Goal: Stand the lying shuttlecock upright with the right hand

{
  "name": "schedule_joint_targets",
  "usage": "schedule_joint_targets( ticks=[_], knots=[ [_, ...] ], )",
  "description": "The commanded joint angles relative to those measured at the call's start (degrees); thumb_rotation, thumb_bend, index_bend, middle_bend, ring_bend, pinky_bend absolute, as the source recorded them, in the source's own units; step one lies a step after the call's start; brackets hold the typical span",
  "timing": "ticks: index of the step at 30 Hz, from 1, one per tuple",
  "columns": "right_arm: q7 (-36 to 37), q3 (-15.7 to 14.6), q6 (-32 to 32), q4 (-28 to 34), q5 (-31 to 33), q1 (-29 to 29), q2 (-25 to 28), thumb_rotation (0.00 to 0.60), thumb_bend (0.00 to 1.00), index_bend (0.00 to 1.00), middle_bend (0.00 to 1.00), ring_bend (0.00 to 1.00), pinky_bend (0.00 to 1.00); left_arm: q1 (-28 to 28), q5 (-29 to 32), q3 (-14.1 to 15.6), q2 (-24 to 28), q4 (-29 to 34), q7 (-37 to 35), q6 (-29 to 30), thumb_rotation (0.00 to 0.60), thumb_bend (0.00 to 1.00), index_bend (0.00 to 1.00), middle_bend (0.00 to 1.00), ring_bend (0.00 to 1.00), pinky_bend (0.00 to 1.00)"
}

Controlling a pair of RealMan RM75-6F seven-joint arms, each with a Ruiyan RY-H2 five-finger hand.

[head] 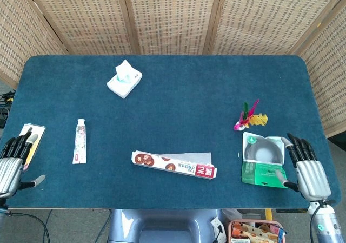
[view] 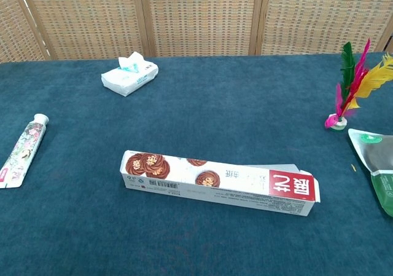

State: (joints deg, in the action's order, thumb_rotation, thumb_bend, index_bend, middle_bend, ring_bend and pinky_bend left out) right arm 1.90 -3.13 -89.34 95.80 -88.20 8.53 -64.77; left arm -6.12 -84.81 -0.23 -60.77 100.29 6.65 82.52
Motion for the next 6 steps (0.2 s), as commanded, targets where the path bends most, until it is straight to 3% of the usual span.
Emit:
schedule_joint_targets(
  ticks=[1,6],
  knots=[
    [0.8,-1.3,0.4,0.9,-1.5,-1.0,1.5,0.600,0.28,0.03,0.00,0.00,0.00,-0.1,0.1,0.0,-0.7,0.0,1.1,-0.2,0.600,0.09,0.00,0.00,0.00,0.00],
    [0.1,-0.9,1.7,1.4,-1.4,-1.0,1.8,0.600,0.28,0.02,0.00,0.00,0.00,-0.3,0.1,0.3,-1.2,0.1,2.4,-1.0,0.600,0.09,0.00,0.00,0.00,0.00]
  ],
)
